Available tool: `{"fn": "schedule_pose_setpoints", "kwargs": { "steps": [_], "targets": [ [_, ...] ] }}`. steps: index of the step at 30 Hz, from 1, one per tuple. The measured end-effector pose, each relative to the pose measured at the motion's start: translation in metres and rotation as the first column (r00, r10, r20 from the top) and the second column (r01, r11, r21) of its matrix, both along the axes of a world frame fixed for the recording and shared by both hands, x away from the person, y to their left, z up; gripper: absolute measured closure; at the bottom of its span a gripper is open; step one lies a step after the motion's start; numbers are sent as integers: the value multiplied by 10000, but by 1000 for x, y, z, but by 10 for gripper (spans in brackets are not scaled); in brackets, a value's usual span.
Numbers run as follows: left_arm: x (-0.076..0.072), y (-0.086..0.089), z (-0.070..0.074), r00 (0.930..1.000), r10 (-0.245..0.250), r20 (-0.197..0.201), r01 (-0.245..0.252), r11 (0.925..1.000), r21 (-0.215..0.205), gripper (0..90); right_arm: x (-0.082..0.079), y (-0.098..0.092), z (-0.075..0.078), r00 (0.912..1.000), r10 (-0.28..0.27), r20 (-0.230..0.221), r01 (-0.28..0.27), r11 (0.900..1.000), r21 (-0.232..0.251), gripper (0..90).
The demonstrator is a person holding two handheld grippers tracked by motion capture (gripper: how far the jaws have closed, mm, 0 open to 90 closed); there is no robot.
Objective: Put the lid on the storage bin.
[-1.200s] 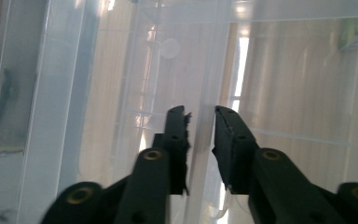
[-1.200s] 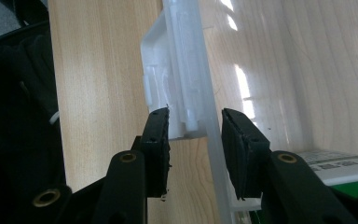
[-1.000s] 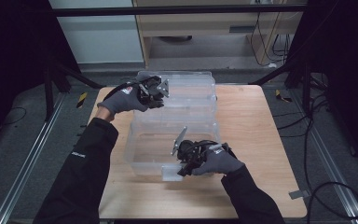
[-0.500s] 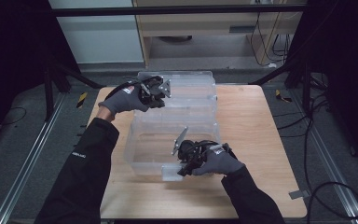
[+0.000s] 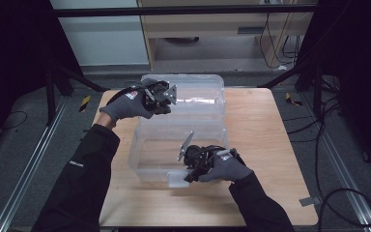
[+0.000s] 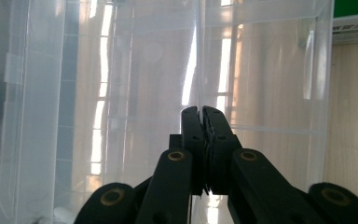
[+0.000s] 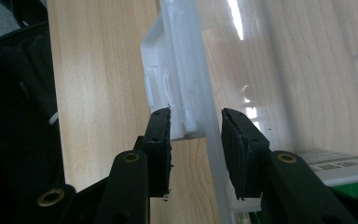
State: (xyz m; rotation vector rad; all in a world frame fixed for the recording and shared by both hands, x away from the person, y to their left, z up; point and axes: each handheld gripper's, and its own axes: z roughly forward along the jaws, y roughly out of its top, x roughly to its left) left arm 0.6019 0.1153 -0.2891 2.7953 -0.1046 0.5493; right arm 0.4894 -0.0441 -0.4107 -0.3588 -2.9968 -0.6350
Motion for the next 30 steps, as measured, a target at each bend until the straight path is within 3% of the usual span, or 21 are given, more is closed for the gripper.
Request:
{"fn": "schedule_pose_setpoints", "kwargs": {
  "steps": [18, 30],
  "targets": [
    [-46, 7, 1, 9992, -318, 237, 321, 9994, -104, 881, -1, 1, 0, 9996, 165, 237, -163, 9998, -72, 639],
    [-62, 10, -4, 9990, -346, 273, 354, 9989, -308, 880, -3, 2, 0, 9994, 161, 298, -159, 9999, -43, 638]
  ]
}}
